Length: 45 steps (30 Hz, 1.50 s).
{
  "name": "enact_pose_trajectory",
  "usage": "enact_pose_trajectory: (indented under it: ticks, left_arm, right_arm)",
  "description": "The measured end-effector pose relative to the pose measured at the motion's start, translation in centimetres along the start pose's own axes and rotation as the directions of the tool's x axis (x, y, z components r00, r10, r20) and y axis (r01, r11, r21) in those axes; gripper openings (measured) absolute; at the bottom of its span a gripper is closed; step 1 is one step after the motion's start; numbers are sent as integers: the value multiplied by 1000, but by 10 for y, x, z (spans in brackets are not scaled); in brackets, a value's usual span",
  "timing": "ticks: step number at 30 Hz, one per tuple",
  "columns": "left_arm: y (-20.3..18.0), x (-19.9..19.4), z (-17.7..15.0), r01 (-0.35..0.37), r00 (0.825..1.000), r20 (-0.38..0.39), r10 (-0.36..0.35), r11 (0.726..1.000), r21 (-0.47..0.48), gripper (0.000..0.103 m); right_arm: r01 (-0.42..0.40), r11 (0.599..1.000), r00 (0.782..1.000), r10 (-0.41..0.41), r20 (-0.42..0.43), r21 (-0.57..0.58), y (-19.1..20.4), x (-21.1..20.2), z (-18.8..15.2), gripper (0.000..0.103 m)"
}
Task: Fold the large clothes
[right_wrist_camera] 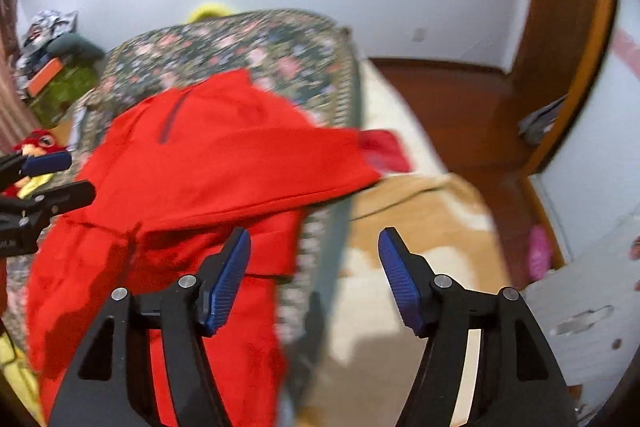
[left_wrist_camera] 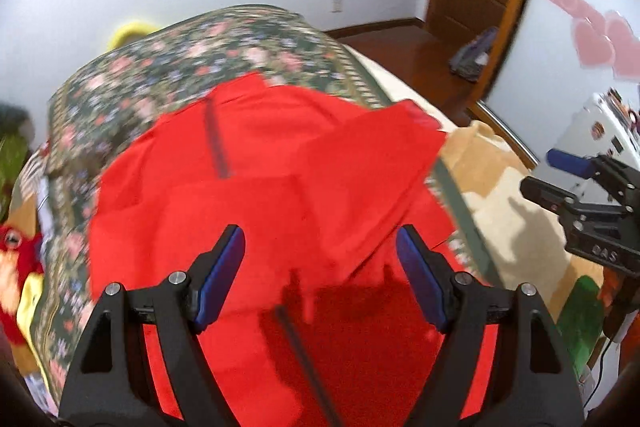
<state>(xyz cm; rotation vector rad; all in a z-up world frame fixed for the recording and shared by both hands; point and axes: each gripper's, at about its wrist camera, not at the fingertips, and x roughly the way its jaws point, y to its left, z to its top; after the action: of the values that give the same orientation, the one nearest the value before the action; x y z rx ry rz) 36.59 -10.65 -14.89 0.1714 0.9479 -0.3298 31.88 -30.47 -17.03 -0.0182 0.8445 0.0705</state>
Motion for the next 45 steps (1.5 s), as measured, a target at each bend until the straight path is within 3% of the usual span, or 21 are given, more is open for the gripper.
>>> enact_pose_trajectory:
  ticks: [3, 8, 11, 17, 20, 21, 25, 32, 39, 45]
  left_arm:
    - [-31, 31, 17, 34, 998, -45, -32, 998, 46, 77]
    - [-80, 87, 36, 80, 990, -126, -62, 986, 146, 77]
    - [-103, 114, 41, 65, 989, -146, -36, 978, 198, 77]
    - [-119, 169, 49, 36, 982, -188, 12, 968, 247, 64]
    - [-111, 187, 52, -11, 981, -187, 50, 978, 207, 53]
    - [-107, 187, 53, -13, 984, -170, 46, 982, 189, 44]
    - [-90, 174, 59, 23, 990, -140, -6, 992, 120, 9]
    - [-49, 92, 75, 70, 996, 44, -71, 997, 28, 5]
    - [40, -3, 75, 11, 974, 227, 5, 997, -72, 5]
    - [126, -46, 36, -77, 957, 261, 123, 981, -179, 5]
  right_arm:
    - [62, 998, 998, -62, 19, 14, -19, -3, -3, 78]
    - [159, 987, 987, -159, 6, 24, -44, 7, -13, 81]
    - [195, 980, 981, -195, -15, 29, -53, 17, -19, 81]
    - [174, 981, 984, -170, -51, 87, -68, 30, -29, 81]
    - [145, 982, 988, -138, -63, 121, -72, 32, -33, 81]
    - [137, 982, 989, -129, -66, 128, -72, 33, -33, 81]
    - [113, 984, 991, -102, -81, 136, -65, 35, -32, 81]
    - [94, 992, 994, -88, -70, 85, -41, 33, -24, 81]
    - [35, 999, 999, -34, -41, 31, -3, 27, -2, 81]
    - [-6, 1000, 999, 5, -39, -18, 29, 29, 13, 81]
